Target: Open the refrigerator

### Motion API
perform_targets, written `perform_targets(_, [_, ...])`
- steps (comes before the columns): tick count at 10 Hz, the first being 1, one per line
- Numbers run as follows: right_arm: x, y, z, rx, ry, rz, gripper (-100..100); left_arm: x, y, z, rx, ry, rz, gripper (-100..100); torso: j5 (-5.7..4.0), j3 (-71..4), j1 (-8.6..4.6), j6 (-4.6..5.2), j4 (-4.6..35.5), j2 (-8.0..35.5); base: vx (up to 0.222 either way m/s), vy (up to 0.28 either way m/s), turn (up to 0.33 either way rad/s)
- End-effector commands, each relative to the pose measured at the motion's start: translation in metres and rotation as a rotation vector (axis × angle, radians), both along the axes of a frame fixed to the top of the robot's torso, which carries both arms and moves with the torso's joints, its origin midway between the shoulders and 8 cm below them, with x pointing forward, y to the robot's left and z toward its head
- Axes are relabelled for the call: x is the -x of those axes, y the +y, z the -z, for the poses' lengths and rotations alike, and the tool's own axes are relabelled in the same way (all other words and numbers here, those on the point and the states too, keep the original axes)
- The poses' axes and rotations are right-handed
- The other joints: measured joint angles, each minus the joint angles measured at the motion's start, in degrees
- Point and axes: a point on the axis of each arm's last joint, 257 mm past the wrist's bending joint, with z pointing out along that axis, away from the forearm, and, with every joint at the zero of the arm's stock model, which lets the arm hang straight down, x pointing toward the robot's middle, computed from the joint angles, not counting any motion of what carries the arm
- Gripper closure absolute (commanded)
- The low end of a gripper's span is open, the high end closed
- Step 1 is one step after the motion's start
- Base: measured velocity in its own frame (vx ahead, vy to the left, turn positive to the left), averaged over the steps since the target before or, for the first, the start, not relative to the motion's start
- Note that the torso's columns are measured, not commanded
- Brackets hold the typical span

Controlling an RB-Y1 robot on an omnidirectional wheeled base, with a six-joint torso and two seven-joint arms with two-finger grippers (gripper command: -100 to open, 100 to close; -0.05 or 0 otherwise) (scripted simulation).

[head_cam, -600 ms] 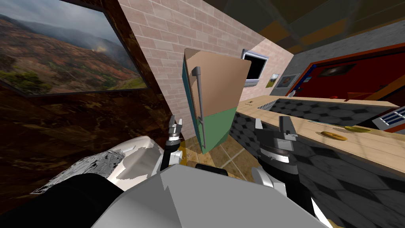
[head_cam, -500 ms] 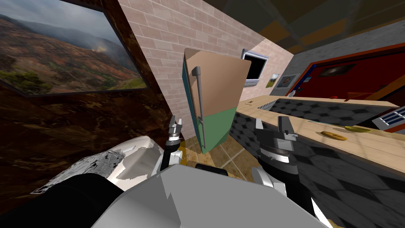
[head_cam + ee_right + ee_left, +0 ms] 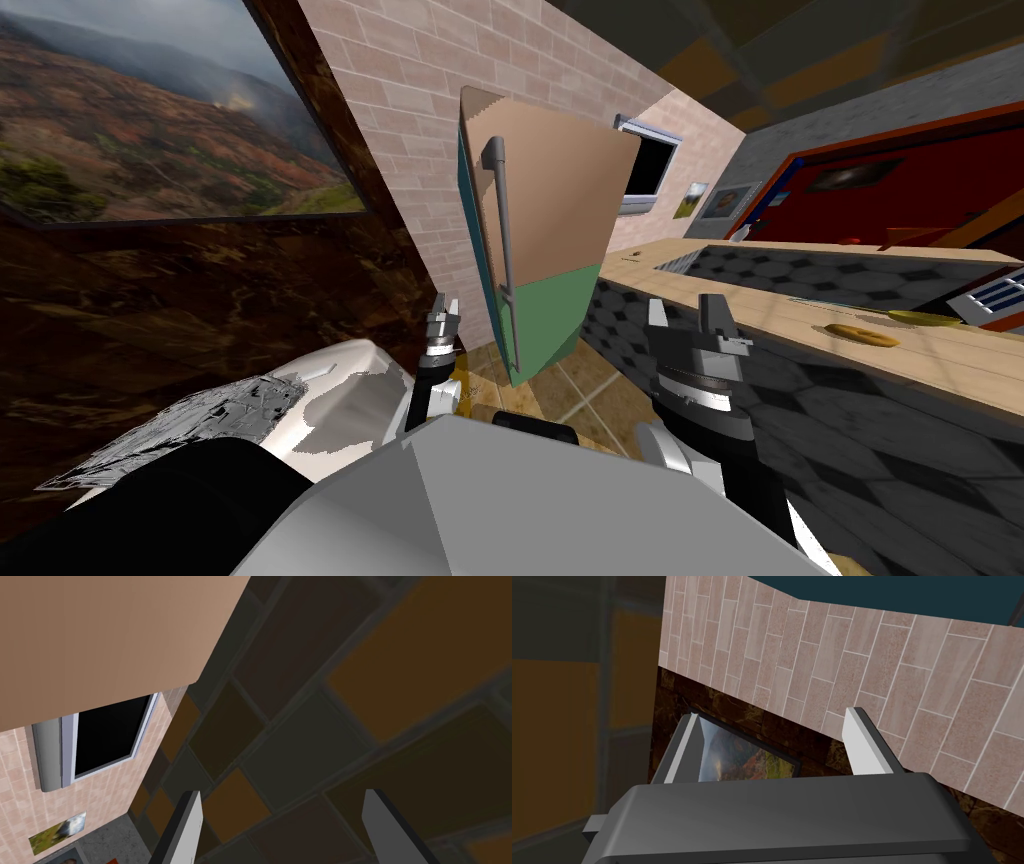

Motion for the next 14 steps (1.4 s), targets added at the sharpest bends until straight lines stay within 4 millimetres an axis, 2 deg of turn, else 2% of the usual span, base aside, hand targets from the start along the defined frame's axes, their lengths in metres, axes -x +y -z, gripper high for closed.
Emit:
perform_targets(1, [0.000,0.000,0.000,0.000,0.000,0.000,0,0.000,0.000,0.000,0.000,0.000,0.000,0,0.00,-8.45,0.00,0.00,4.23,4.24,0.000,0.000,0.000])
perform_targets(3, [0.000,0.000,0.000,0.000,0.000,0.000,0,0.000,0.000,0.000,0.000,0.000,0.000,0,0.00,-25.37,0.00,0.00,12.69,12.70,0.000,0.000,0.000])
perform_targets(4, [0.000,0.000,0.000,0.000,0.000,0.000,0,-0.003,-0.004,0.000,-0.039,0.014,0.021,-100,0.00,-33.83,0.00,0.00,16.92,16.93,0.005,-0.009,0.000])
perform_targets(6, [0.000,0.000,0.000,0.000,0.001,0.000,0,-0.010,-0.009,0.000,-0.080,0.038,0.046,-100,0.00,-38.89,-0.01,0.00,19.37,19.40,-0.004,-0.019,0.000])
perform_targets(14, [0.000,0.000,0.000,0.000,0.001,0.000,0,-0.047,-0.015,0.004,-0.133,0.154,0.083,-100,0.02,-39.22,0.07,-0.01,19.59,19.58,-0.007,-0.044,0.000])
